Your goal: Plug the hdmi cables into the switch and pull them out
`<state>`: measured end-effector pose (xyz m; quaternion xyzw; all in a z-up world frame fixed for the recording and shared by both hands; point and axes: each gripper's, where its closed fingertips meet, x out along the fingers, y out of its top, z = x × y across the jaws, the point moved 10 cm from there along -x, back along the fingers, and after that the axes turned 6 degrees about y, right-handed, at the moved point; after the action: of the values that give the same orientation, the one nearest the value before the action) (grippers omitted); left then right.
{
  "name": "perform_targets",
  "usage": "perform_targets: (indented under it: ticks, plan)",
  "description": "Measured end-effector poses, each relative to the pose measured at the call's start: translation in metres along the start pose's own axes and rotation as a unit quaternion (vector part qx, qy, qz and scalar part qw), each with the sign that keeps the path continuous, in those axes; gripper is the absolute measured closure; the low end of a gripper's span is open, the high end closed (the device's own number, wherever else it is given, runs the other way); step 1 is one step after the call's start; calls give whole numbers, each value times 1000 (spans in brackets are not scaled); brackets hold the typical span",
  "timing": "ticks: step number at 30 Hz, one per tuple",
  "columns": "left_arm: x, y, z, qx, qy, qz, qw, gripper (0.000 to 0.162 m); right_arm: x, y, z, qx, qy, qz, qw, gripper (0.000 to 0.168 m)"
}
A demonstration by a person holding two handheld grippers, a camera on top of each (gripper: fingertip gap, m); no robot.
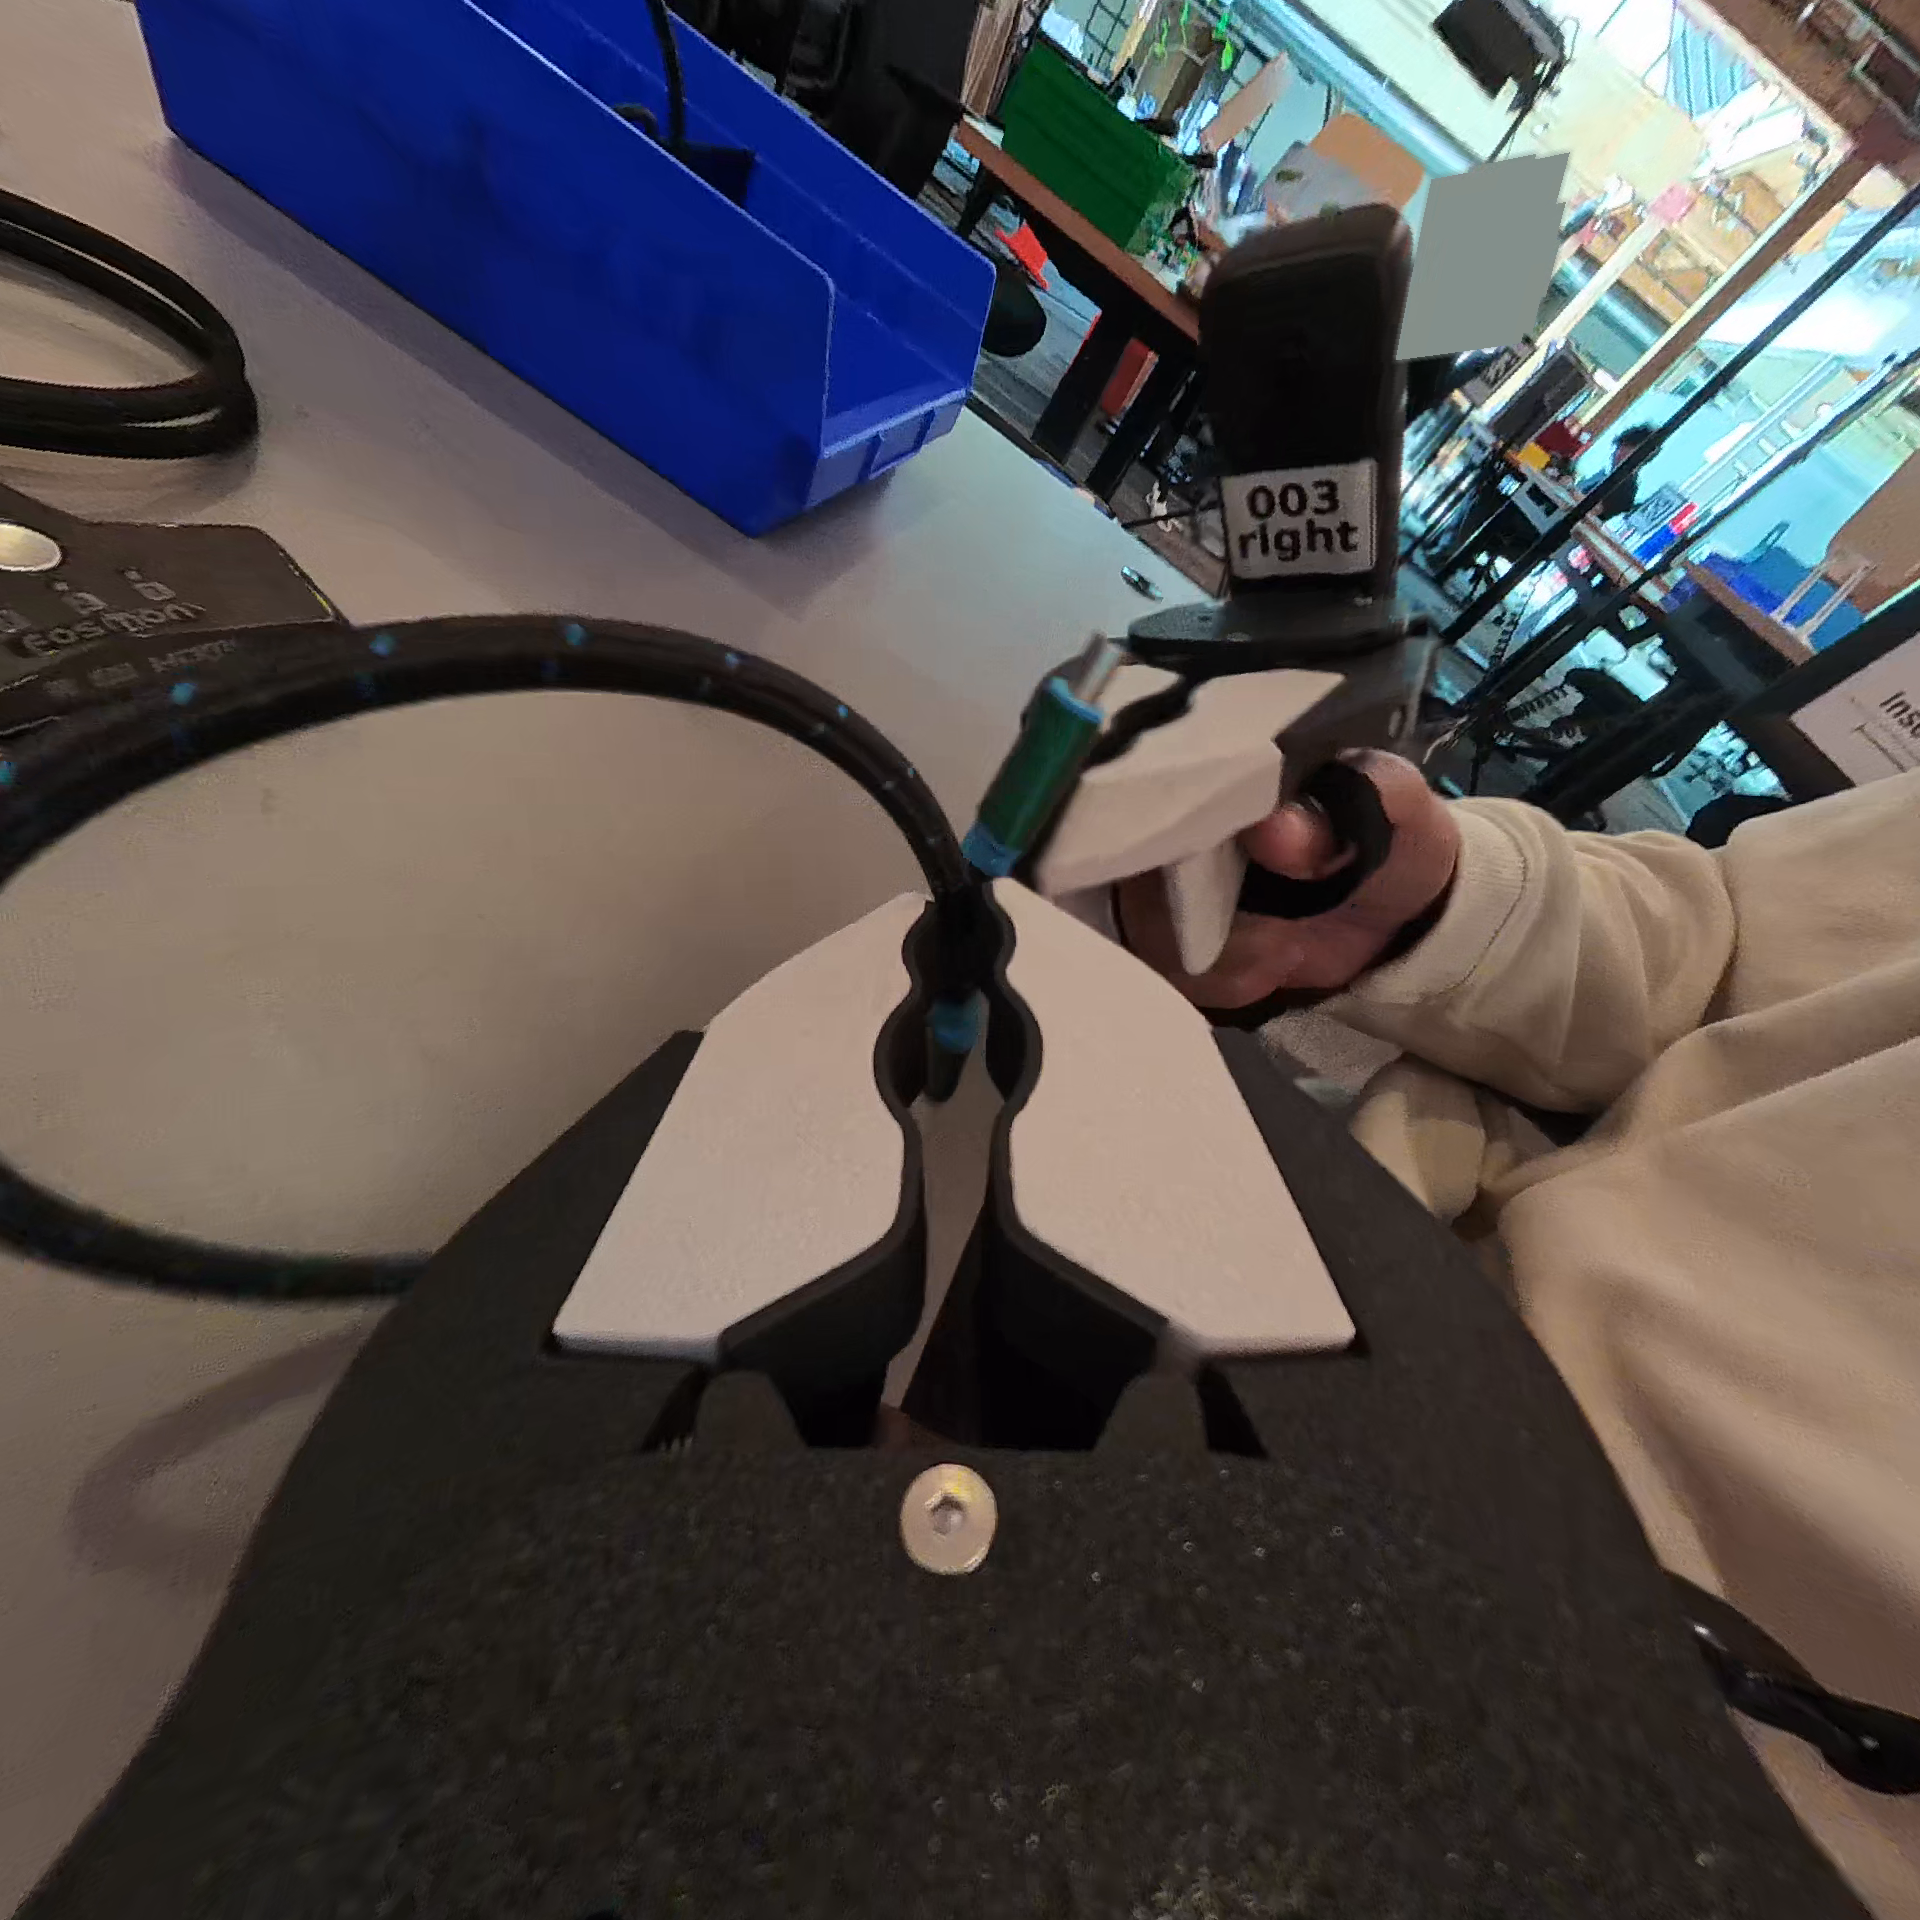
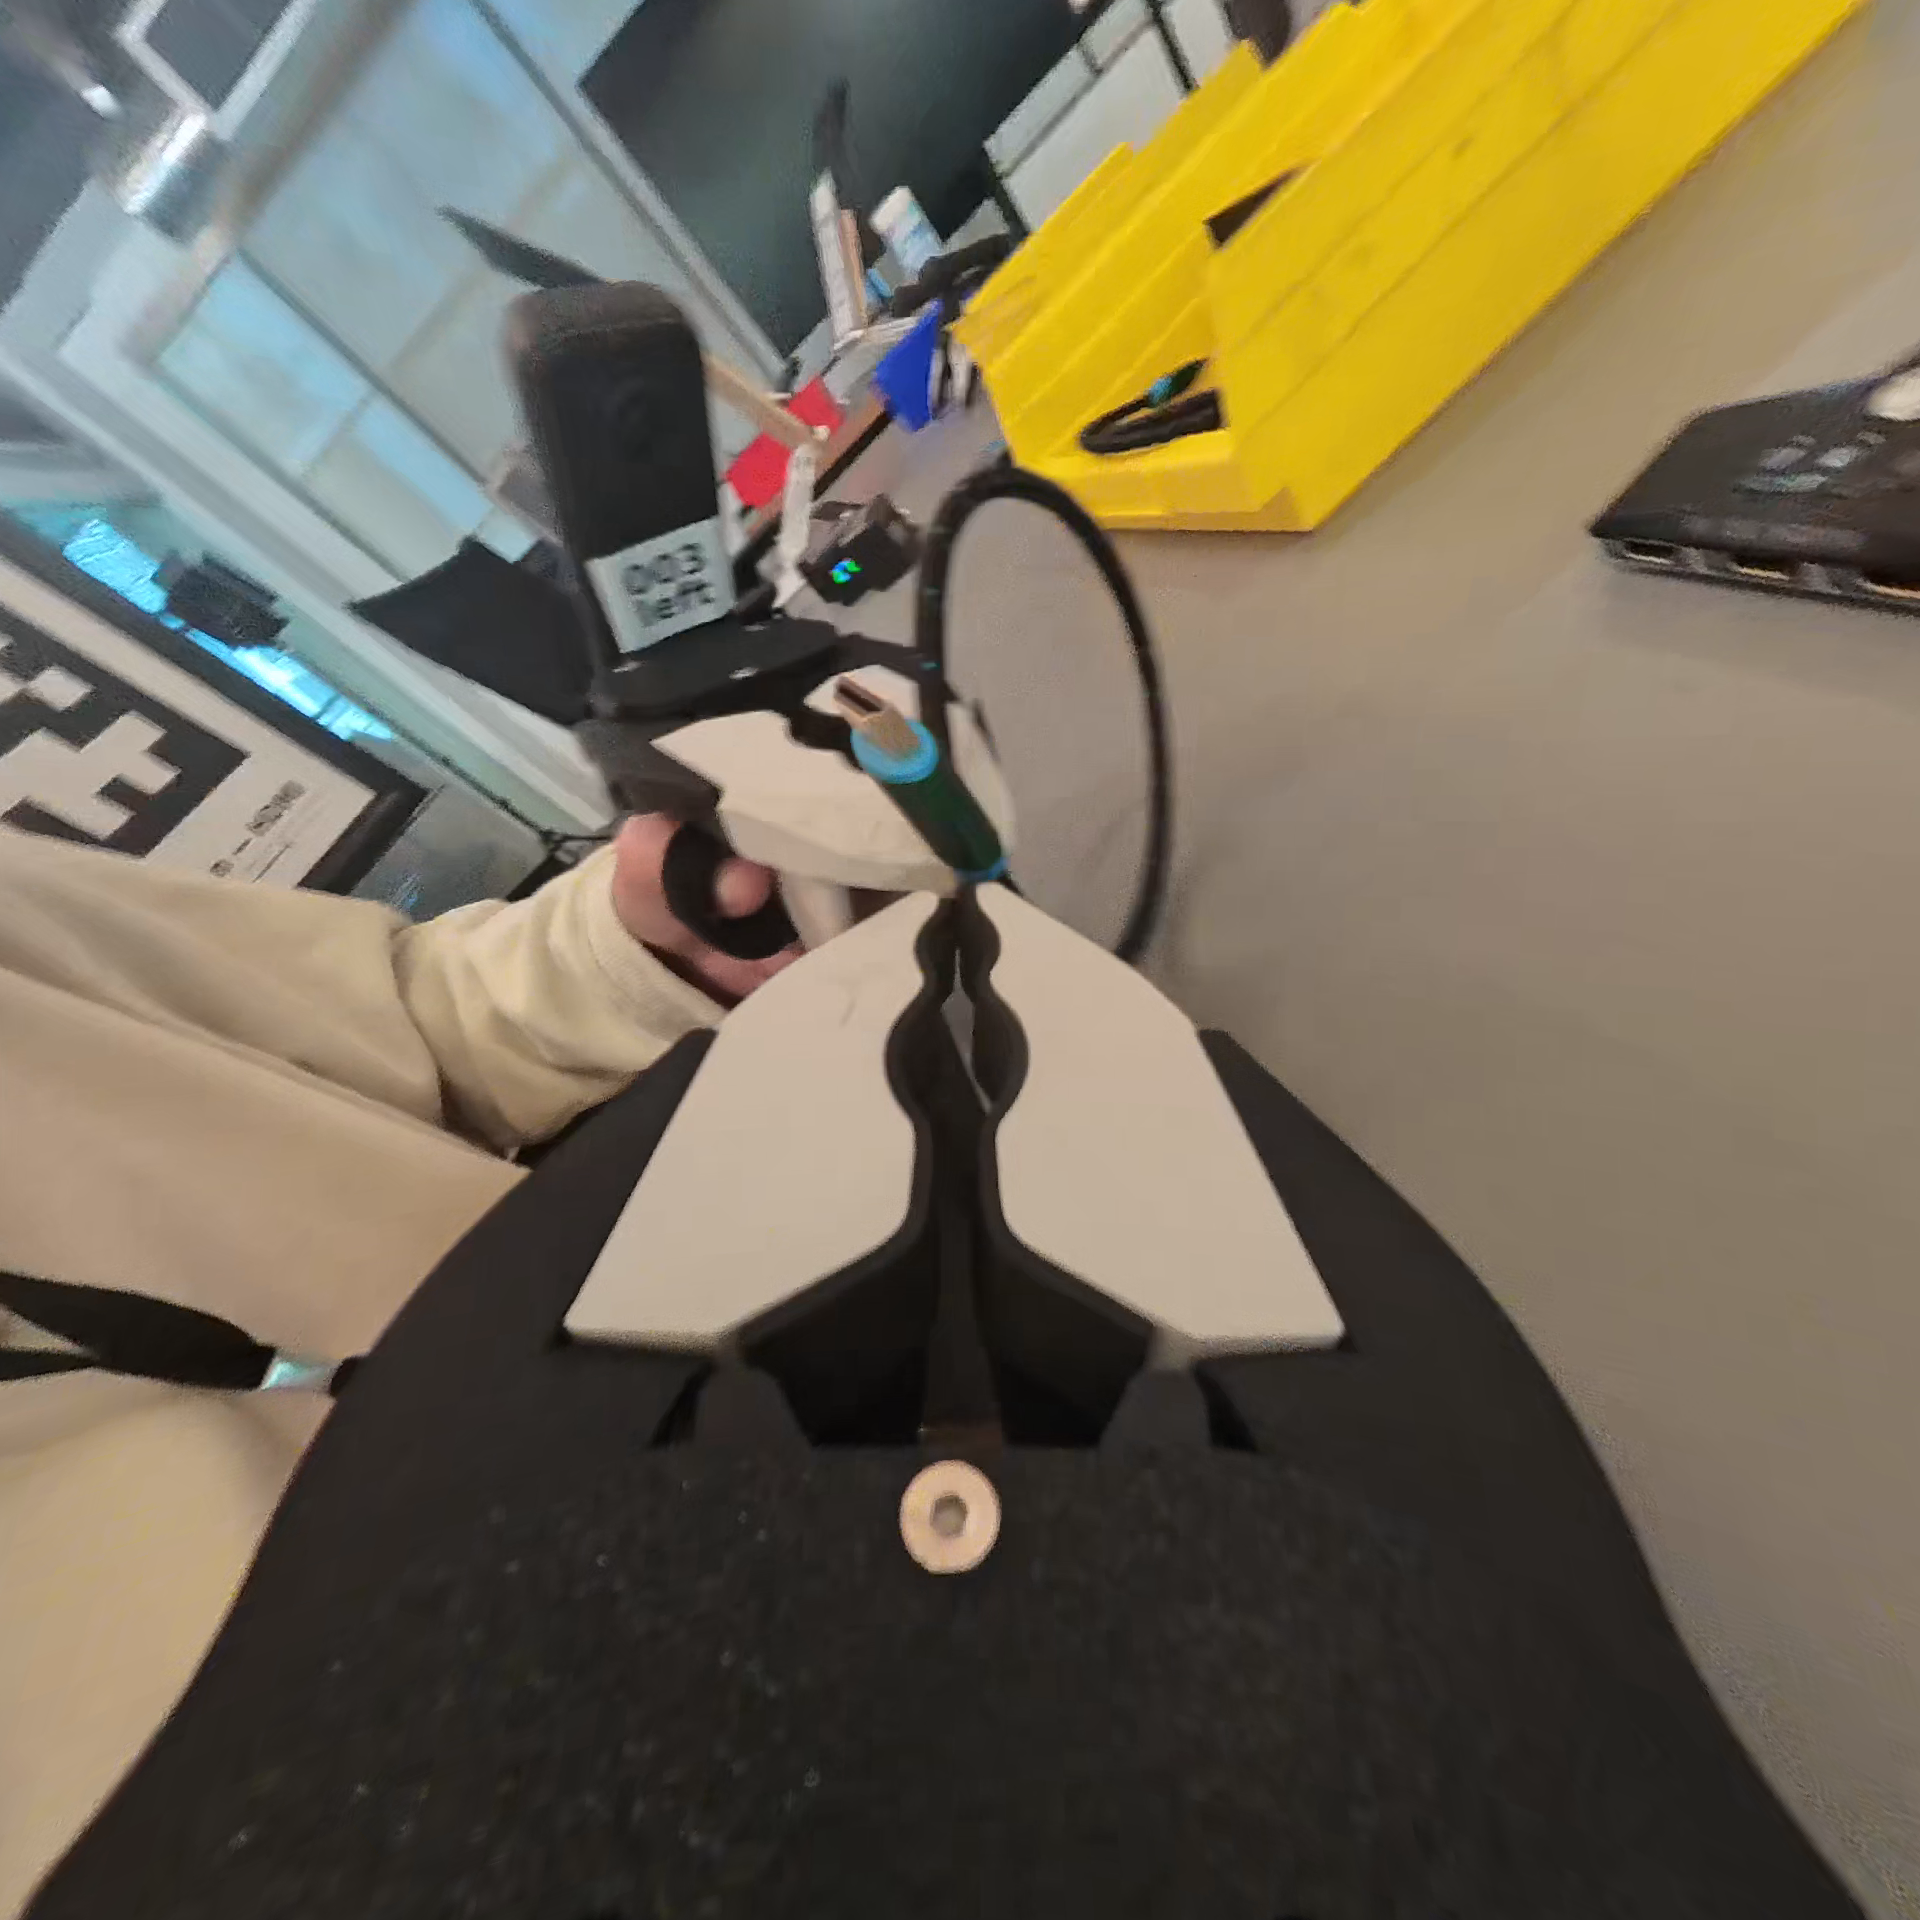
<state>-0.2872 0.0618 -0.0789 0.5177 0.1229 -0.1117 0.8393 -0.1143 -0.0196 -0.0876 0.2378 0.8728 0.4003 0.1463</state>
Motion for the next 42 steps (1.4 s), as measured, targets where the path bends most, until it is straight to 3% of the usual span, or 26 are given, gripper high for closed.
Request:
perform_targets:
  ticks: [6,11,16,19,25,29,34,38,42]
  plan:
    - [-2,2,-9,-48,-21,5,999,157,1,-2,4,-49,-63,-48,996,168]
    - [-3,1,-16,-90,-30,11,995,157,10,-6,-6,-87,-35,-100,991,168]
    - [3,-4,-8,-63,-18,-13,998,156,10,-4,-11,-77,12,-72,994,168]
    - [4,-3,-4,-46,-26,-17,998,157,-1,2,0,-45,-1,-28,999,168]
    - [-3,1,-9,-76,-55,5,996,157,2,-4,5,-69,-55,-67,994,168]
    - [-4,2,-13,-98,-66,15,993,158,11,-10,-3,-72,-11,-98,992,168]
    - [2,-3,-8,-62,-33,-14,997,157,16,-9,-17,-113,12,-95,989,168]
    - [5,-4,-4,-51,-30,-19,998,156,3,0,-7,-99,-9,-43,994,168]
    - [1,-1,-7,-84,-53,2,995,157,-3,-1,3,-85,-49,-44,994,168]
